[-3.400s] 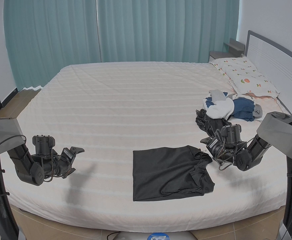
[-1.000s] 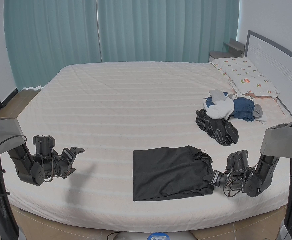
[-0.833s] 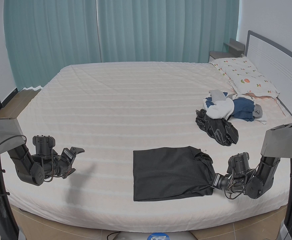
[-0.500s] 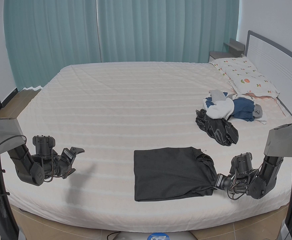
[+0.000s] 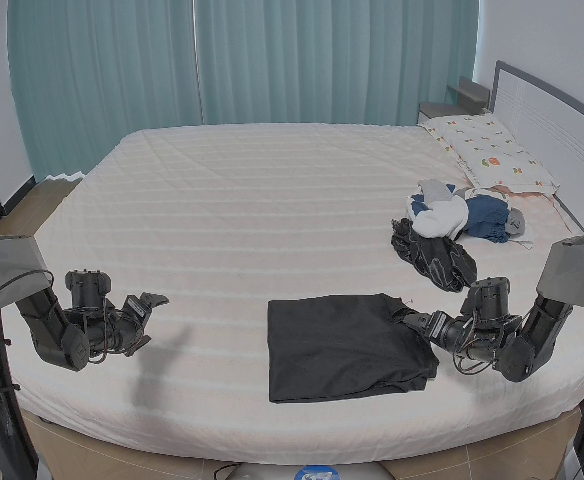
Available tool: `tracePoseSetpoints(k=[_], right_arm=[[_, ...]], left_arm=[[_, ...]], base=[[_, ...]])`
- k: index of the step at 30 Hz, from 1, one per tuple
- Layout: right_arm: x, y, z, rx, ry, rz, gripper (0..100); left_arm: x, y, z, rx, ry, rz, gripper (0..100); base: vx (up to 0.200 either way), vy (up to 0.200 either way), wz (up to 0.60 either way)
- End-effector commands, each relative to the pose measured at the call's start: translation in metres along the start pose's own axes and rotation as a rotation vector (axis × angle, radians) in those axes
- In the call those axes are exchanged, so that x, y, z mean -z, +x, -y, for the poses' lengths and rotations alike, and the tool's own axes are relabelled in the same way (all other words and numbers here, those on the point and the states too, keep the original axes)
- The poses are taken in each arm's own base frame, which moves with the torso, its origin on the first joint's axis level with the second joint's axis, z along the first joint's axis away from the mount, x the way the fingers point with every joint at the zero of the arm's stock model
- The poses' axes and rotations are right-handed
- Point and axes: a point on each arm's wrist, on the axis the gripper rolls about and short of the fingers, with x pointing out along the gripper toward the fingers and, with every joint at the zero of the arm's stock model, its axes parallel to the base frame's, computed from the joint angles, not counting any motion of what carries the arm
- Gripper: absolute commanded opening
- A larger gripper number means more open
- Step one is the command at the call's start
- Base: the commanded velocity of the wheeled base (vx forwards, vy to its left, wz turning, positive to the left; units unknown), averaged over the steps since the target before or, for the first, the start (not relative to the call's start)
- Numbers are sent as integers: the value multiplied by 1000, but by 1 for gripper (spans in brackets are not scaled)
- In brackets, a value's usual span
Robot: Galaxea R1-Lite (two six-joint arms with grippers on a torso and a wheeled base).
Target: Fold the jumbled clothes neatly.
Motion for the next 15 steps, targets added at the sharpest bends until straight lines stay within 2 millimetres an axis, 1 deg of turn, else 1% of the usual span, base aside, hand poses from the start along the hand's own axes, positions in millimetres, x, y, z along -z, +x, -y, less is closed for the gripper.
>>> tracePoseSetpoints(k=[1, 2, 3, 4, 6, 7, 8, 9, 13, 15], right_arm=[[0, 19, -19, -51, 3, 4, 100], [3, 31, -23, -57, 7, -5, 100], [3, 31, -23, -57, 7, -5, 100], [6, 43, -25, -65, 22, -10, 100], [10, 52, -29, -77, 45, -18, 100], [11, 53, -29, -77, 47, -22, 100], [17, 59, -32, -80, 57, -39, 100], [19, 63, -34, -86, 59, -44, 100], [15, 70, -40, -107, 60, -28, 100], [12, 82, -43, -106, 60, -25, 100]], left_arm=[[0, 1, 0, -3, -1, 3, 100], [0, 1, 0, -3, -1, 3, 100], [0, 1, 0, -3, -1, 3, 100], [1, 1, 0, -3, -1, 2, 100], [1, 1, 1, -1, 1, 1, 100], [1, 1, 1, -1, 1, 1, 100], [1, 1, 1, -2, 3, -1, 100], [2, 1, 0, -3, 2, -2, 100], [2, 2, -1, -6, 1, -2, 100], [2, 2, -1, -6, 1, -2, 100]], base=[[0, 0, 0], [0, 0, 0], [0, 0, 0], [0, 0, 0], [0, 0, 0], [0, 0, 0], [0, 0, 0], [0, 0, 0], [0, 0, 0], [0, 0, 0]])
